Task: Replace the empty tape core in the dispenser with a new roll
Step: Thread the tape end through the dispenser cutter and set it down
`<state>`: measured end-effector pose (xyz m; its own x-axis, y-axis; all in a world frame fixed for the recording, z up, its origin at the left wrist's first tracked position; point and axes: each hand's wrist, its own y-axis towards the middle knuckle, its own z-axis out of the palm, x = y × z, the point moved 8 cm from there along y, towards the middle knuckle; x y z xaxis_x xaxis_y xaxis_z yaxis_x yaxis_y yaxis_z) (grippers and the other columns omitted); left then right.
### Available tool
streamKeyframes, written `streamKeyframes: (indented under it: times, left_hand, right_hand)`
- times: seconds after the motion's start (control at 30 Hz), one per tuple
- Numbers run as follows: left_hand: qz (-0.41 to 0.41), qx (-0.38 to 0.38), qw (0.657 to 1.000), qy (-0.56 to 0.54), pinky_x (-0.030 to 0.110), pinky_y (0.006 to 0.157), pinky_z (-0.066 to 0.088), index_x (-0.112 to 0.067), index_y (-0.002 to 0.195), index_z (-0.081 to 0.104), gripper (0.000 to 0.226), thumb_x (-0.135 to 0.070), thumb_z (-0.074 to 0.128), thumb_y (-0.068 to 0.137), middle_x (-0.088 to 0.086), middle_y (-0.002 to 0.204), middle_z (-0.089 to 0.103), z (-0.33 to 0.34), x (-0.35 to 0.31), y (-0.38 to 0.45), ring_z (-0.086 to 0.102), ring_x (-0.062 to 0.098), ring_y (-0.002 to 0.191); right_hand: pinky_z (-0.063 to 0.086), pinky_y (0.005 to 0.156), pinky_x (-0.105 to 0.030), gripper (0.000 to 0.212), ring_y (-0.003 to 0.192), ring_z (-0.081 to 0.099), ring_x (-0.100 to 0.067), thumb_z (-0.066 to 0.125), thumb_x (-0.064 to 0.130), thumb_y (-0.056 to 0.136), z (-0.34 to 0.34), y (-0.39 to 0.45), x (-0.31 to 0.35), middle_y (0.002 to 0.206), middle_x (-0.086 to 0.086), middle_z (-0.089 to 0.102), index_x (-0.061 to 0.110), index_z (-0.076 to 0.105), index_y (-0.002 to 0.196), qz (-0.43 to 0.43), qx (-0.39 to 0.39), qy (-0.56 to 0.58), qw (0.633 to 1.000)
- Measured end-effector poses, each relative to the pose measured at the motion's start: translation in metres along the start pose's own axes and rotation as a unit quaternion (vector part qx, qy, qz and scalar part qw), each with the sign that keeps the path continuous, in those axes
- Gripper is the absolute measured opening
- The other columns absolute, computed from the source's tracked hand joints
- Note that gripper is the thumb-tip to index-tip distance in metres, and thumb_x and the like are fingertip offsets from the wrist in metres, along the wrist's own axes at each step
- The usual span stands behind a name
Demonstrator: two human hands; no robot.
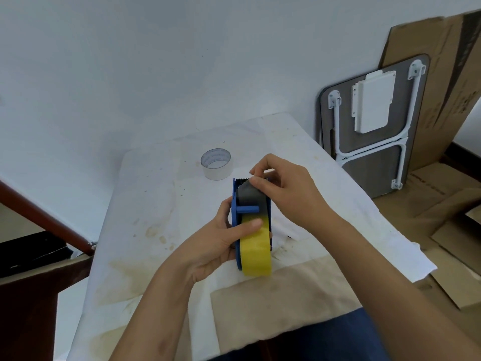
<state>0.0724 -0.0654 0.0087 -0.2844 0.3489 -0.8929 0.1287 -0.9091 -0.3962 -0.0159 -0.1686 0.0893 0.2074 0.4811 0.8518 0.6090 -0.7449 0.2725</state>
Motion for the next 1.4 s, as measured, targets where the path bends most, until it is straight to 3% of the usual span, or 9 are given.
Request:
streamKeyframes:
  times: [0.13,0.33,0.43,0.53,0.8,0.93,1.07,1.2,1.4]
  left_hand:
    - [-0.004,0.018,0.997,0.073,0.045,0.090,0.059,-0.044,0.143,0.035,0.083,-0.019,0.079,0.077,-0.001,0.118,0.073,-0.003,0.000,-0.003,0.072,0.024,0.107]
    - [-0.004,-0.010,0.969,0.247,0.038,0.107,0.045,-0.061,0.135,0.030,0.085,-0.066,0.077,0.065,-0.013,0.141,0.048,-0.020,-0.001,-0.003,0.052,0.010,0.126]
    - [0.015,0.038,0.978,0.203,0.040,0.113,0.040,-0.052,0.145,0.026,0.091,-0.048,0.081,0.073,-0.018,0.146,0.047,-0.012,0.002,-0.003,0.049,0.008,0.134]
    - [0.034,0.034,0.986,0.160,0.032,0.100,0.051,-0.044,0.144,0.033,0.085,-0.029,0.082,0.077,-0.013,0.136,0.058,-0.009,0.000,-0.001,0.063,0.003,0.116]
    - [0.032,0.024,0.991,0.129,0.049,0.107,0.046,-0.056,0.136,0.037,0.084,-0.049,0.082,0.066,-0.008,0.140,0.051,-0.009,0.007,0.002,0.060,0.020,0.124]
    - [0.023,0.038,0.993,0.110,0.042,0.101,0.053,-0.058,0.132,0.036,0.067,-0.048,0.072,0.076,-0.010,0.139,0.054,-0.005,0.009,0.000,0.066,0.015,0.116]
    - [0.022,0.051,0.987,0.148,0.039,0.105,0.050,-0.063,0.131,0.033,0.074,-0.063,0.073,0.069,-0.014,0.142,0.050,-0.002,0.008,-0.004,0.063,0.011,0.120]
    - [0.021,0.057,0.984,0.169,0.038,0.107,0.048,-0.060,0.139,0.024,0.094,-0.049,0.079,0.064,-0.018,0.140,0.046,0.004,0.006,-0.005,0.061,0.008,0.120]
    - [0.008,0.082,0.981,0.174,0.041,0.109,0.045,-0.053,0.147,0.021,0.105,-0.038,0.084,0.064,-0.014,0.146,0.045,0.006,0.008,-0.009,0.056,0.010,0.126]
  right_hand:
    - [0.056,0.076,-0.025,0.008,0.086,0.066,-0.015,0.061,0.022,0.094,0.000,-0.003,-0.003,0.090,-0.001,0.071,0.015,0.062,0.093,-0.005,-0.014,0.008,1.000]
    - [0.057,0.078,-0.032,0.011,0.087,0.069,-0.016,0.063,0.021,0.093,-0.004,-0.002,-0.005,0.089,-0.005,0.073,0.011,0.062,0.089,0.013,-0.029,0.054,0.998]
    - [0.058,0.079,-0.036,0.011,0.087,0.070,-0.017,0.063,0.022,0.092,-0.004,0.000,-0.007,0.089,-0.004,0.074,0.012,0.062,0.088,0.021,-0.039,0.057,0.997]
    - [0.058,0.079,-0.035,0.011,0.088,0.070,-0.016,0.064,0.021,0.091,-0.006,0.001,-0.008,0.090,-0.004,0.074,0.011,0.062,0.087,0.028,-0.048,0.062,0.997]
    - [0.052,0.067,-0.013,0.010,0.087,0.067,-0.013,0.063,0.024,0.093,-0.013,0.005,-0.008,0.088,-0.002,0.072,0.015,0.060,0.089,0.038,-0.058,0.040,0.997]
    - [0.050,0.066,-0.017,0.010,0.082,0.066,-0.016,0.064,0.023,0.092,-0.015,0.006,-0.009,0.082,-0.001,0.070,0.015,0.061,0.087,0.045,-0.061,0.046,0.996]
    - [0.046,0.061,-0.010,0.010,0.078,0.063,-0.013,0.065,0.024,0.091,-0.019,0.006,-0.013,0.082,-0.001,0.070,0.016,0.062,0.086,0.062,-0.073,0.042,0.995]
    - [0.051,0.066,-0.026,0.012,0.074,0.064,-0.017,0.066,0.025,0.089,-0.025,0.006,-0.017,0.079,-0.006,0.073,0.017,0.062,0.082,0.086,-0.091,0.047,0.991]
    - [0.050,0.067,-0.029,0.013,0.068,0.061,-0.011,0.067,0.024,0.089,-0.030,0.006,-0.025,0.076,-0.005,0.074,0.019,0.061,0.078,0.127,-0.079,0.048,0.988]
